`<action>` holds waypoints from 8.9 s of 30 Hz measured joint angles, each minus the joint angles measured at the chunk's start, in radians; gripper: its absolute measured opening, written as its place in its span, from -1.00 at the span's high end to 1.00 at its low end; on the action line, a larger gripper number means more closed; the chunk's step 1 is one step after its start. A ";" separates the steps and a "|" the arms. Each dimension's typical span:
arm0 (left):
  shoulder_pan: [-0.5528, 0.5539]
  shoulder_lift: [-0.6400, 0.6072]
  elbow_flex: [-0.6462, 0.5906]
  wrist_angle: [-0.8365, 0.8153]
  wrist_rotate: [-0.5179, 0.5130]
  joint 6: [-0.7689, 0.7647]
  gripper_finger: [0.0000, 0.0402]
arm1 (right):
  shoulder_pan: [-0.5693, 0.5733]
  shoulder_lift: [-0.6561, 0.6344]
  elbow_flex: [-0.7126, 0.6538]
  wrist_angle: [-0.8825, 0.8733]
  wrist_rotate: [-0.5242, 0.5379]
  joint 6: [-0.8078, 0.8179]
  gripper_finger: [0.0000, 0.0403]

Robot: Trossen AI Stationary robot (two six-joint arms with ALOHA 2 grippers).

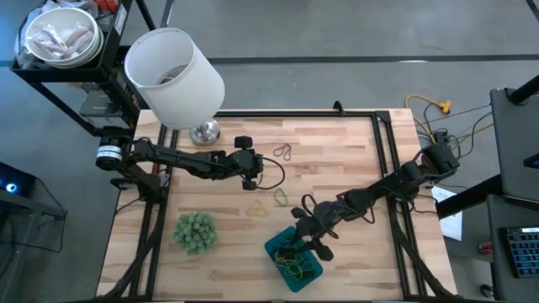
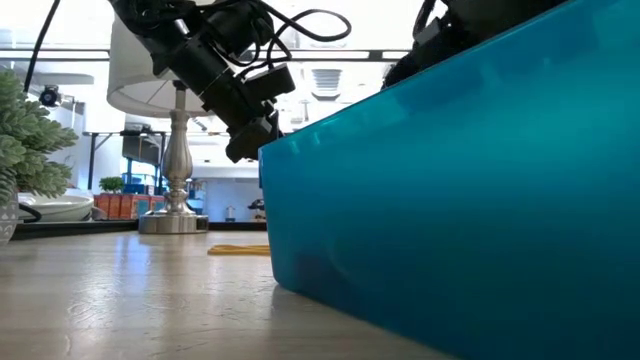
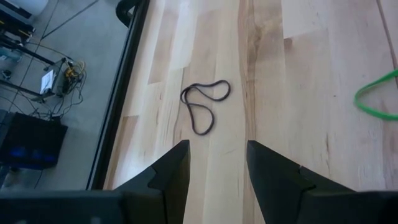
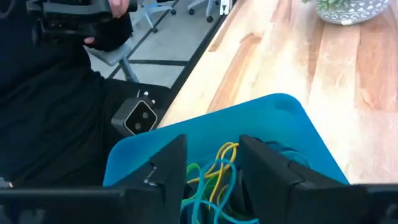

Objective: Pick and place rubber bands into bin
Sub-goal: Put the purple rubber band into the blue bin

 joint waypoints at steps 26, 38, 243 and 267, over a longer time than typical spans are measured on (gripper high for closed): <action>0.050 0.197 0.030 0.267 0.383 0.001 0.29 | 0.001 -0.253 0.064 -0.819 0.689 -0.048 0.30; 0.196 0.431 0.374 -0.023 0.467 -0.205 0.29 | 0.001 -0.309 0.025 -0.831 0.734 -0.051 0.30; 0.066 -0.750 -0.344 -0.140 0.263 -0.312 0.29 | -0.845 0.510 0.866 -1.393 0.053 -0.811 0.28; 0.065 -0.750 -0.356 -0.141 0.263 -0.312 0.29 | -0.720 0.515 0.838 -1.441 -0.002 -0.868 0.32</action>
